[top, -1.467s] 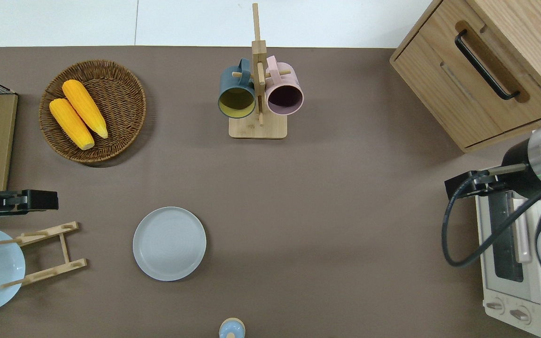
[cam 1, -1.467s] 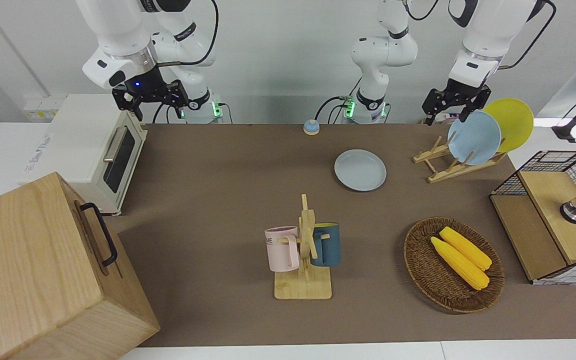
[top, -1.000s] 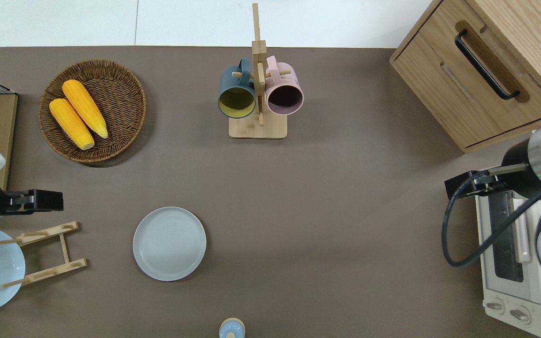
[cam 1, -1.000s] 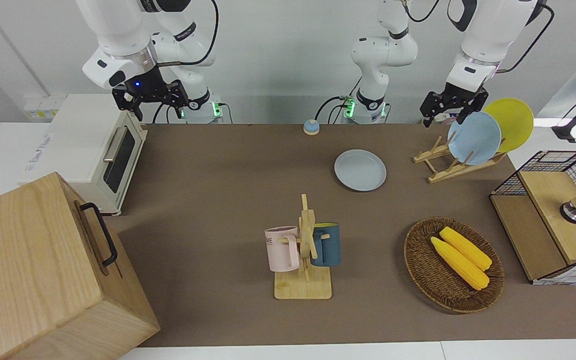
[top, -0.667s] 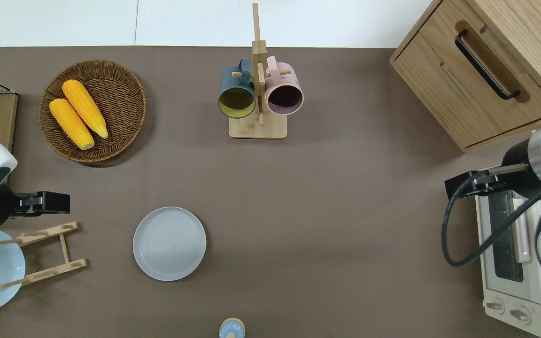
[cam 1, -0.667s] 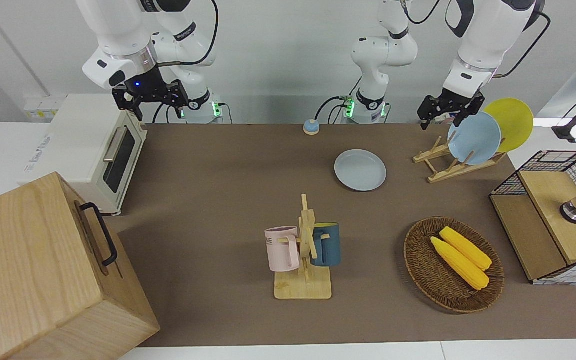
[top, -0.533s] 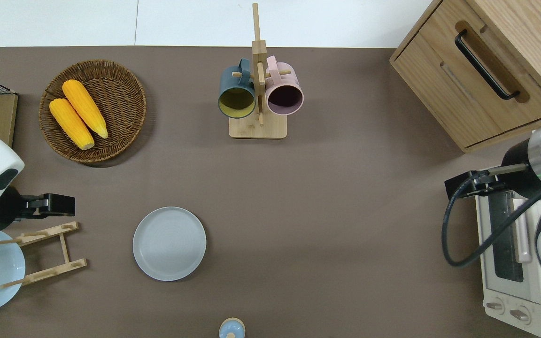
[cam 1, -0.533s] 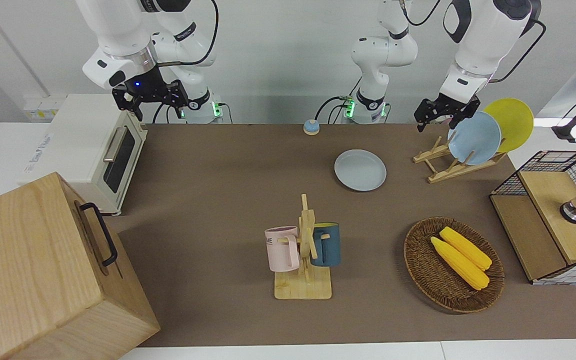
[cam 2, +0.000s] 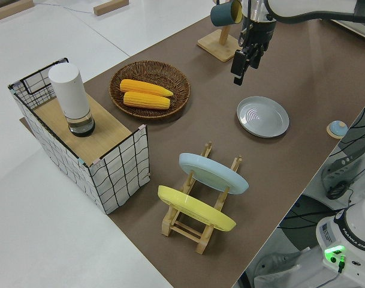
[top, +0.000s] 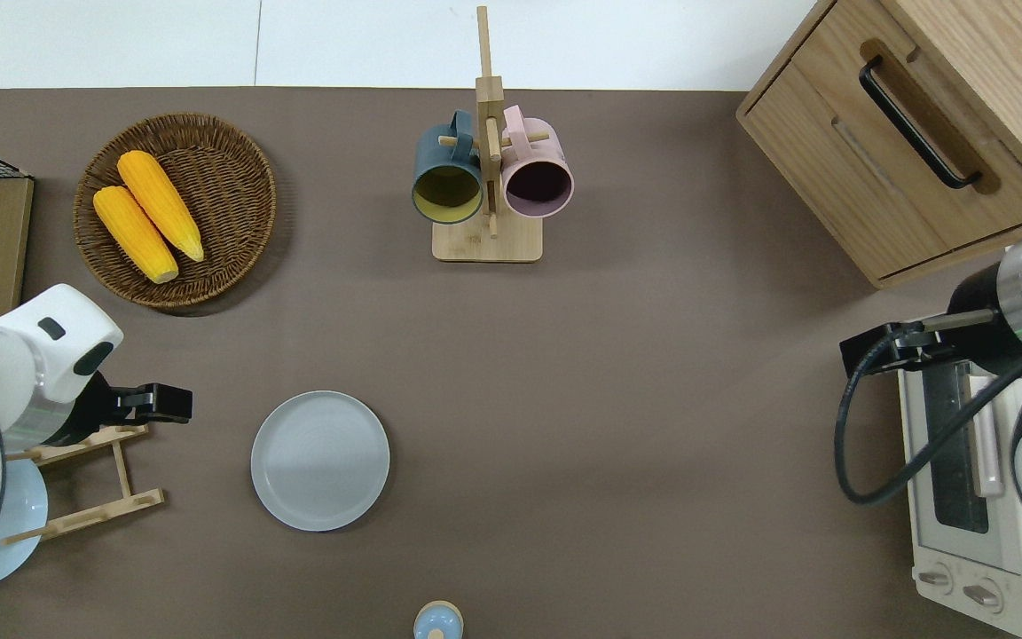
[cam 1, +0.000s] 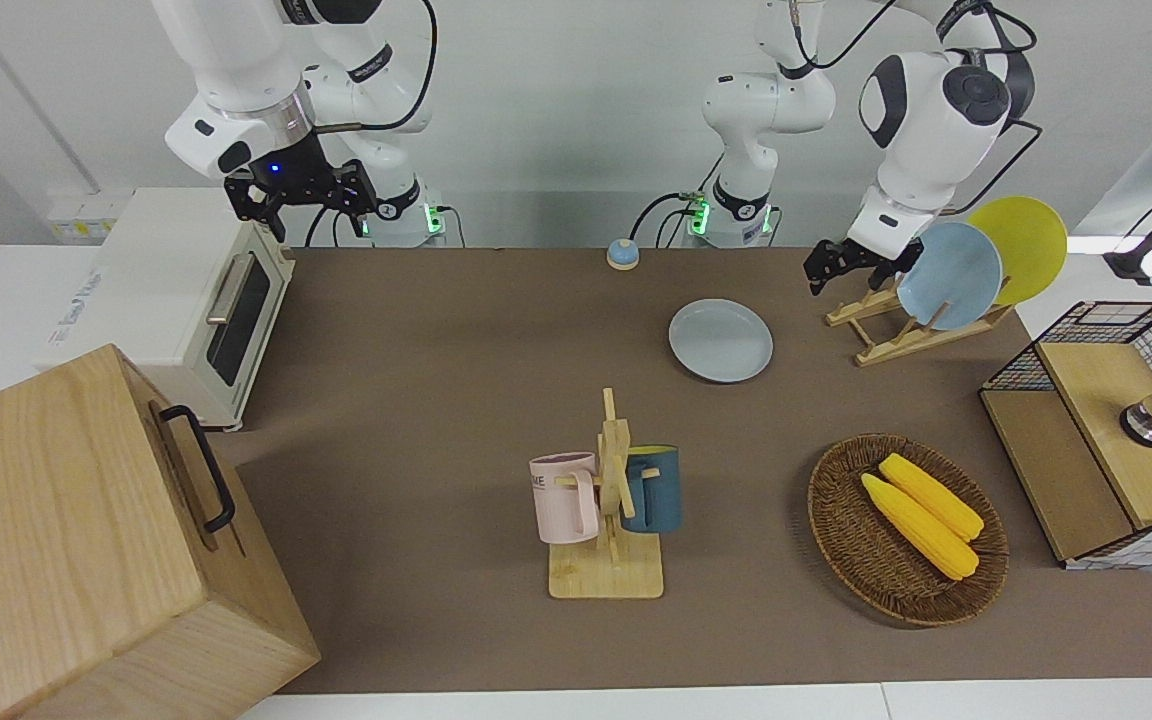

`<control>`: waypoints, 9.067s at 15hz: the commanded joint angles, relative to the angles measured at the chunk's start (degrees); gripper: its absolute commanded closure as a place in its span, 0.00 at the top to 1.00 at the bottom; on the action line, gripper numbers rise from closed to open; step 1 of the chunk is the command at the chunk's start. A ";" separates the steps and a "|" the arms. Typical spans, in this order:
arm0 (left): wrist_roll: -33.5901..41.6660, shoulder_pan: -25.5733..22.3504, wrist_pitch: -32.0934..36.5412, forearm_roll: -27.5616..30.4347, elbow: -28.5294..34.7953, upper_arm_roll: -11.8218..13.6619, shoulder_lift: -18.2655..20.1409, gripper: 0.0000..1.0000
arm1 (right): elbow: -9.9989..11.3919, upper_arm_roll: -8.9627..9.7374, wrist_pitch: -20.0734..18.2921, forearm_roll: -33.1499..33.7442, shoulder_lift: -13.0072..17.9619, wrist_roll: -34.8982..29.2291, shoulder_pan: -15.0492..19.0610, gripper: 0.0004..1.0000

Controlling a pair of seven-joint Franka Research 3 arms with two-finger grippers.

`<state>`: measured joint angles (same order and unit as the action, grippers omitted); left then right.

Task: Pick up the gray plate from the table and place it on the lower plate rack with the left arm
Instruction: 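Reach the left gripper to the near rim of the gray plate, then close the left gripper on the gray plate rim and lift it, then carry the gray plate with the left gripper toward the wooden rack, then lower the gray plate upright into the rack's lower slot, then open the left gripper and withdraw it away from the rack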

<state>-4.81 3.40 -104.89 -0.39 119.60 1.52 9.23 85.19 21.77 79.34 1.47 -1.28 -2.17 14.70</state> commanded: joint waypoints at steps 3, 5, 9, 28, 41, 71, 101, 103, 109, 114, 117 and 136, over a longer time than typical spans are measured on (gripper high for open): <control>-1.25 0.30 -13.83 3.11 13.01 -0.73 3.07 0.99 | -0.55 1.34 -0.85 0.38 0.14 -0.73 1.47 0.98; -1.69 0.21 -17.61 3.28 16.00 -1.43 2.99 0.99 | -0.55 1.34 -0.85 0.38 0.14 -0.73 1.47 0.98; -1.69 0.38 -20.71 5.30 18.56 -1.61 0.54 0.99 | -0.55 1.34 -0.85 0.38 0.14 -0.73 1.47 0.98; -9.25 0.91 -20.09 5.83 18.56 -3.37 -9.49 0.61 | -0.55 1.34 -0.85 0.38 0.14 -0.73 1.47 0.98; -9.08 0.74 -20.09 5.83 18.39 -3.37 -9.41 0.00 | -0.55 1.34 -0.85 0.38 0.14 -0.73 1.47 0.98; -15.84 0.65 22.17 -26.39 -11.41 1.03 -5.45 0.00 | -0.55 1.34 -0.85 0.38 0.14 -0.73 1.47 0.98; -34.48 1.70 32.29 -44.88 -5.34 -6.97 -18.37 0.00 | -0.55 1.34 -0.85 0.38 0.14 -0.73 1.47 0.98; -34.39 1.70 31.24 -44.35 -5.52 -6.97 -18.28 0.00 | -0.55 1.34 -0.85 0.38 0.14 -0.73 1.47 0.98; -34.39 1.61 26.94 -44.26 -5.52 -7.06 -18.28 0.44 | -0.55 1.34 -0.85 0.38 0.14 -0.73 1.47 0.98; -33.16 1.53 25.52 -42.34 -6.22 -7.06 -17.93 0.81 | -0.55 1.34 -0.85 0.38 0.14 -0.73 1.47 0.98; -31.15 1.44 24.99 -38.74 -8.32 -7.15 -17.23 0.90 | -0.55 1.34 -0.85 0.38 0.14 -0.73 1.47 0.98; -15.96 -0.85 24.91 -7.28 -34.16 -1.63 -10.55 0.98 | -0.55 1.34 -0.85 0.38 0.14 -0.73 1.47 0.98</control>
<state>-28.23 3.23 -79.73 -13.10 89.81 -3.60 -1.75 85.19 21.77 79.33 1.47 -1.28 -2.17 14.70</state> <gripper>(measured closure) 0.013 0.013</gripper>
